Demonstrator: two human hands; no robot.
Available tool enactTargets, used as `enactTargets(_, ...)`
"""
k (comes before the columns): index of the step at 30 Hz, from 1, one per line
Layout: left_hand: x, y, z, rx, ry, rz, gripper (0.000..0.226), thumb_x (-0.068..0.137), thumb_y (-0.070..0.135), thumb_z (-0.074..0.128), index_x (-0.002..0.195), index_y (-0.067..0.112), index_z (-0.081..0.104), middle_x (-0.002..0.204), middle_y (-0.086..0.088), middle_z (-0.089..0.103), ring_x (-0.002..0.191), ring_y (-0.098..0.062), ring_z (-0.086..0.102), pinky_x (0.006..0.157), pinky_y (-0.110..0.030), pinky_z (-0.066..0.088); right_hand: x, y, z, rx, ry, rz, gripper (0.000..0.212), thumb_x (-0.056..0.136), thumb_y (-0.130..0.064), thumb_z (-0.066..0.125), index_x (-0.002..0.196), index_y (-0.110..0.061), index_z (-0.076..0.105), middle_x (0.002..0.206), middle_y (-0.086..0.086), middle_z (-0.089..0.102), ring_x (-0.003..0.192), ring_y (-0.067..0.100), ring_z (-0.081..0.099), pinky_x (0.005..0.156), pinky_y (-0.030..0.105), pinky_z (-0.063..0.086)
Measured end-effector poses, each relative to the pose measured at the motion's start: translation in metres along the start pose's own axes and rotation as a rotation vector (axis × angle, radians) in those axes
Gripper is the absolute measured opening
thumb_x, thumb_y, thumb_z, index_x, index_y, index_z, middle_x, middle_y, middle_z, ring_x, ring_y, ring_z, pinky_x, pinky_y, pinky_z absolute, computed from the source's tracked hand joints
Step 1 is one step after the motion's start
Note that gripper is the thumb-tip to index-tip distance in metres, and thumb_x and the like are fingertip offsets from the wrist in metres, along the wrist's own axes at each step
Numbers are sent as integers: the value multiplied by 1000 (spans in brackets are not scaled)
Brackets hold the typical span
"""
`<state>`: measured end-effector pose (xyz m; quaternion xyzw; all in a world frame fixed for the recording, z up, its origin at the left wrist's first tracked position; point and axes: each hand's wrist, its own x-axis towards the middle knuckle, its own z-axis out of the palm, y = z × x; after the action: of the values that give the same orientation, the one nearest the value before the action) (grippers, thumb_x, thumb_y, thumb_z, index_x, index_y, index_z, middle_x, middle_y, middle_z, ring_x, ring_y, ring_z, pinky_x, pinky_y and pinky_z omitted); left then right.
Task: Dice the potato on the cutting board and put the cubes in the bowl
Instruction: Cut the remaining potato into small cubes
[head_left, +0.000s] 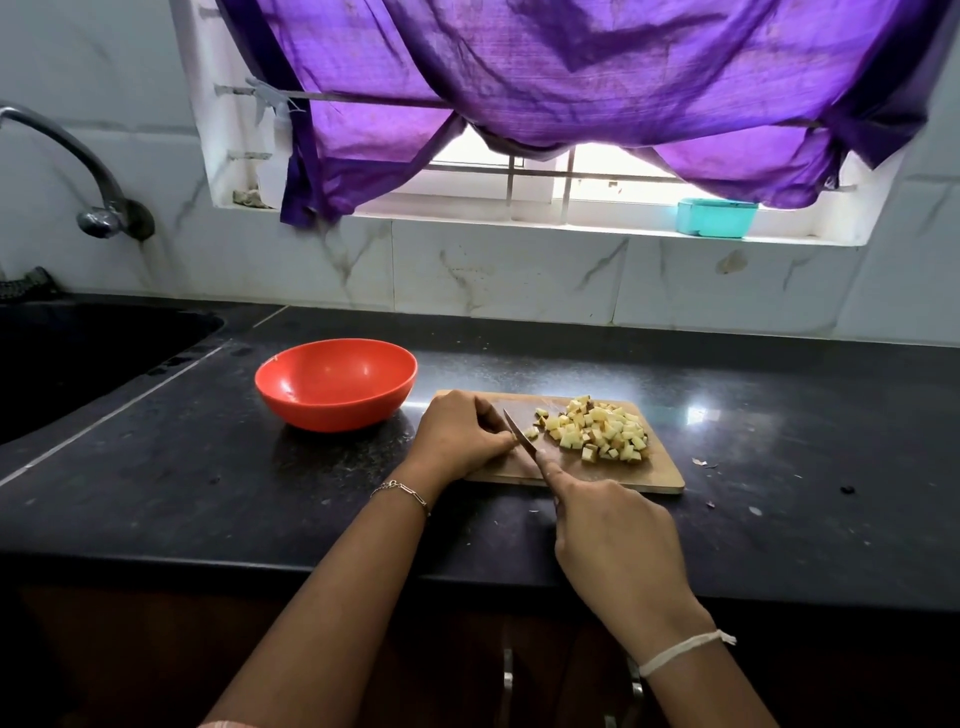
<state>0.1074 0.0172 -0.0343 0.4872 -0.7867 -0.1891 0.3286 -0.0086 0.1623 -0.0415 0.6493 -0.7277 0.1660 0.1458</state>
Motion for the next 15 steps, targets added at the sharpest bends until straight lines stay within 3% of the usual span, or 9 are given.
enactTargets(5, 2, -2, 1, -6, -17, 5, 3, 76, 24, 75, 76, 21, 75, 81, 6, 74, 63, 1, 54, 65, -14, 41, 14, -8, 4, -81, -13, -40, 60, 98, -12, 36, 152, -31, 19, 109, -1, 65, 98, 21, 62, 71, 32, 44)
enactTargets(10, 3, -4, 3, 18, 23, 22, 8, 77, 29, 77, 78, 21, 74, 72, 13, 66, 60, 6, 51, 56, -4, 34, 17, -8, 9, -63, -17, 41, 62, 96, -9, 36, 153, -29, 19, 109, 0, 65, 99, 21, 63, 71, 31, 45)
enactTargets(15, 7, -2, 11, 34, -11, 50, 6, 83, 30, 73, 87, 27, 76, 89, 10, 73, 81, -8, 61, 77, -24, 51, 9, 1, -1, -48, -17, 123, 64, 95, -12, 40, 152, -34, 20, 108, -2, 65, 99, 19, 63, 69, 29, 45)
